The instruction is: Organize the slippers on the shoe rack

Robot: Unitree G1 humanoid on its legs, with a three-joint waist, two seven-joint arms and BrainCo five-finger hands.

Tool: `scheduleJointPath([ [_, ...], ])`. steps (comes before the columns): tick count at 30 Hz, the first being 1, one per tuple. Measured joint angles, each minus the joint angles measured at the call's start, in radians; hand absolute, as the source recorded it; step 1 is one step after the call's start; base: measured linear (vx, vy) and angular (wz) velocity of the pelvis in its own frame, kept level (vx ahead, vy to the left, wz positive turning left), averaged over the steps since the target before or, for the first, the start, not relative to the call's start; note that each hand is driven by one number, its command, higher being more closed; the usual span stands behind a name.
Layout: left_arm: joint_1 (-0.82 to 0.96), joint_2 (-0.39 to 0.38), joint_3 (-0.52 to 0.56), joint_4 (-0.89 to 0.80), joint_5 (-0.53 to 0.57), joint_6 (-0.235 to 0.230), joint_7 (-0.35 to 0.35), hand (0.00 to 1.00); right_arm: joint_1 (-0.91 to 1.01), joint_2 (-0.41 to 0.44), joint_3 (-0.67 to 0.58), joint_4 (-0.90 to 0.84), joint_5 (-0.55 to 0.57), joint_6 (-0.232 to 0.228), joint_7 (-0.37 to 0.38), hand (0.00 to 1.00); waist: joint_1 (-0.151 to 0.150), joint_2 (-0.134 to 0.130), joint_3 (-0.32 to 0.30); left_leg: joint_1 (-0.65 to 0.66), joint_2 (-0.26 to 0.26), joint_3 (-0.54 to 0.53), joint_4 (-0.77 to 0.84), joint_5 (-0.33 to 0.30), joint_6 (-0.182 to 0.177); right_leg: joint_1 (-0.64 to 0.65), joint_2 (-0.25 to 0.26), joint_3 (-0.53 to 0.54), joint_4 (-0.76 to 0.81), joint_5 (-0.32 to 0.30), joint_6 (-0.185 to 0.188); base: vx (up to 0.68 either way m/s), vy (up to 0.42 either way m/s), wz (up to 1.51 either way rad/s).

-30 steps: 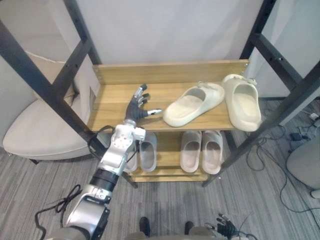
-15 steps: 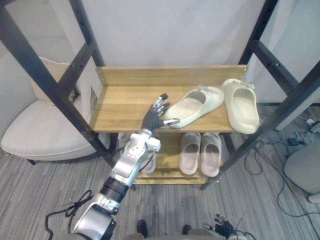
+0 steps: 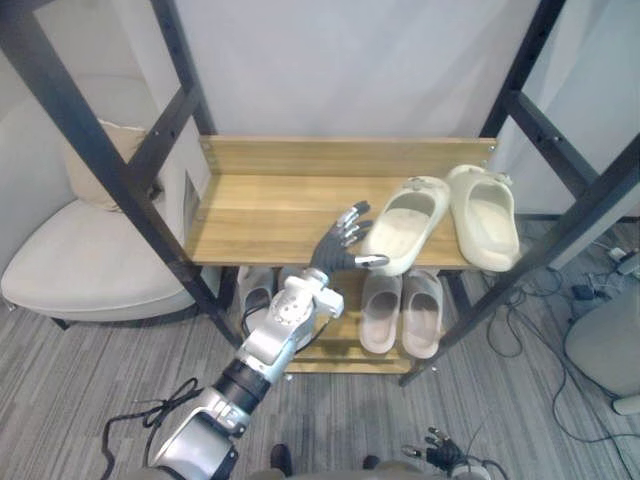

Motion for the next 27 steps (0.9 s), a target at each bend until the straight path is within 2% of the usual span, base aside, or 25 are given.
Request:
scheduleJointPath([
  [8, -0.052, -0.055, -0.031, 0.079, -0.011, -0.005, 0.006, 0.00, 0.000, 0.014, -0.049, 0.010, 0.020, 0.000, -0.002, 0.00, -0.006, 0.000, -0.001, 0.012, 0.000, 0.040, 0.000, -0.009, 0.001, -0.013, 0.001, 0.046, 0.001, -0.003, 0.008, -0.03, 0.016, -0.15],
  [13, -0.086, -0.057, -0.026, 0.117, -0.011, -0.017, 0.030, 0.00, 0.017, 0.029, -0.088, 0.010, 0.026, 0.000, -0.003, 0.00, -0.007, -0.001, -0.002, 0.011, -0.001, 0.050, 0.000, -0.014, 0.001, -0.015, 0.000, 0.052, 0.001, 0.003, 0.003, 0.01, 0.003, -0.06],
  [27, -0.142, -0.071, 0.068, 0.178, -0.012, -0.014, 0.069, 0.00, 0.016, 0.042, -0.127, 0.008, 0.039, 0.000, -0.006, 0.00, -0.016, -0.001, -0.002, 0.016, 0.003, 0.083, 0.000, -0.025, -0.004, -0.026, 0.003, 0.081, -0.001, 0.007, 0.003, 0.00, 0.000, -0.06],
])
